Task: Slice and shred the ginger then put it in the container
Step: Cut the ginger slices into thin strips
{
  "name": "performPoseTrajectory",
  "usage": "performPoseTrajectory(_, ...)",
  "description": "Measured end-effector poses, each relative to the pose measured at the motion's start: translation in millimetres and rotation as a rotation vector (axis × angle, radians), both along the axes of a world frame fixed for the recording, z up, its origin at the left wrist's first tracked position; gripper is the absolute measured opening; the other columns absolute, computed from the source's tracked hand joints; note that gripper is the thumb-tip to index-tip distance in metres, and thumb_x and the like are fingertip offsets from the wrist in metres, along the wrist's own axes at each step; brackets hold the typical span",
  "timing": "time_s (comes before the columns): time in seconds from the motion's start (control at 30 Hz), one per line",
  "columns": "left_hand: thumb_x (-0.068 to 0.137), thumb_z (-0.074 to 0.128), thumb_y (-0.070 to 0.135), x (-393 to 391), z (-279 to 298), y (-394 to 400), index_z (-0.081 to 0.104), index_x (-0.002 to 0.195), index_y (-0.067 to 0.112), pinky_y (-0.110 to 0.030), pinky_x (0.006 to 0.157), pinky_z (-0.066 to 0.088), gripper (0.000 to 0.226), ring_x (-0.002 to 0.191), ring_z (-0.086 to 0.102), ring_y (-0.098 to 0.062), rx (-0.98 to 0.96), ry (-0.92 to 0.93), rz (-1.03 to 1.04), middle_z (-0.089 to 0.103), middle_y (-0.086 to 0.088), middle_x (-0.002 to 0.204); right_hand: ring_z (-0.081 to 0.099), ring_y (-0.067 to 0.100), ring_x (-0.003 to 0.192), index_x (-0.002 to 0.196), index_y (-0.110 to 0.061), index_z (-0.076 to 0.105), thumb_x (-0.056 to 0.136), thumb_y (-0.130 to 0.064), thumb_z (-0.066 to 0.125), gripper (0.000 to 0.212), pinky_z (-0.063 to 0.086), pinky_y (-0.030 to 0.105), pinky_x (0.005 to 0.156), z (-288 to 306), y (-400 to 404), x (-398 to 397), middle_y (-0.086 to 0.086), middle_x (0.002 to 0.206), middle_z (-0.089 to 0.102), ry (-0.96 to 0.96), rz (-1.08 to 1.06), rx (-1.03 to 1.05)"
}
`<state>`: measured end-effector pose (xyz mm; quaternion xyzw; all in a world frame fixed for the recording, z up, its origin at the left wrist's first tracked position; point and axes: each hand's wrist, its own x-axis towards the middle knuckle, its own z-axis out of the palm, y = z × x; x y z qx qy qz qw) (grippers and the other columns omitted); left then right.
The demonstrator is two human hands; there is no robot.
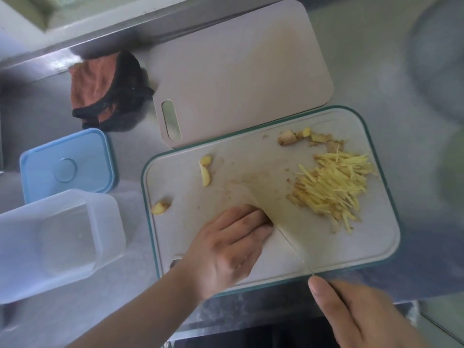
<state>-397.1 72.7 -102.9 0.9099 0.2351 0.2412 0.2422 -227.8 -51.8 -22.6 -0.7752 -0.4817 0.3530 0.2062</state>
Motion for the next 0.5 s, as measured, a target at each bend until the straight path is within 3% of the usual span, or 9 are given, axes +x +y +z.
performPoseTrajectory(0.03,0.091,0.073,-0.001,1,0,0,0.077,0.105,-0.002,-0.039,0.088,0.056,0.015,0.105,0.069,-0.030,0.014,0.008,-0.013,0.073,-0.012,0.112,0.050,-0.007,0.071,0.072,-0.052,0.060,0.087,-0.077,0.012,0.057,0.040,0.004,0.056,-2,4,1,-0.017,0.072,0.065,0.068,-0.044,-0.029)
performPoseTrajectory(0.1,0.090,0.074,-0.001,1,-1,1,0.077,0.105,-0.002,-0.039,0.087,0.056,0.016,0.105,0.069,-0.030,0.019,0.020,-0.021,0.073,-0.013,0.113,0.055,-0.009,0.079,0.064,-0.040,0.061,0.062,-0.094,-0.002,0.083,0.043,0.012,0.059,-2,16,5,-0.026,0.082,0.062,0.121,-0.067,-0.139)
performPoseTrajectory(0.23,0.091,0.073,0.001,-3,1,-2,0.077,0.102,-0.003,-0.038,0.086,0.057,0.012,0.100,0.070,-0.029,0.013,0.045,-0.008,0.073,-0.014,0.107,0.055,0.011,0.066,0.066,-0.021,0.054,0.065,-0.092,0.000,0.088,0.041,0.030,0.060,-12,23,15,-0.010,0.066,0.061,0.094,-0.025,-0.138)
performPoseTrajectory(0.37,0.093,0.070,0.002,-2,3,-2,0.077,0.100,-0.002,-0.037,0.086,0.058,0.011,0.099,0.071,-0.027,0.050,0.040,-0.003,0.074,-0.014,0.104,0.056,0.001,0.066,0.077,-0.035,0.055,0.065,-0.093,0.002,0.080,0.041,0.012,0.064,2,18,14,-0.014,0.065,0.062,0.142,-0.058,-0.134)
performPoseTrajectory(0.5,0.092,0.073,0.002,-1,-1,-4,0.078,0.099,-0.001,-0.037,0.088,0.057,0.010,0.101,0.071,-0.027,0.076,0.055,0.004,0.074,-0.013,0.105,0.048,-0.027,0.073,0.095,-0.056,0.053,0.091,-0.071,0.018,0.039,0.025,-0.014,0.058,11,11,-1,-0.042,0.099,0.052,0.028,-0.068,0.032)
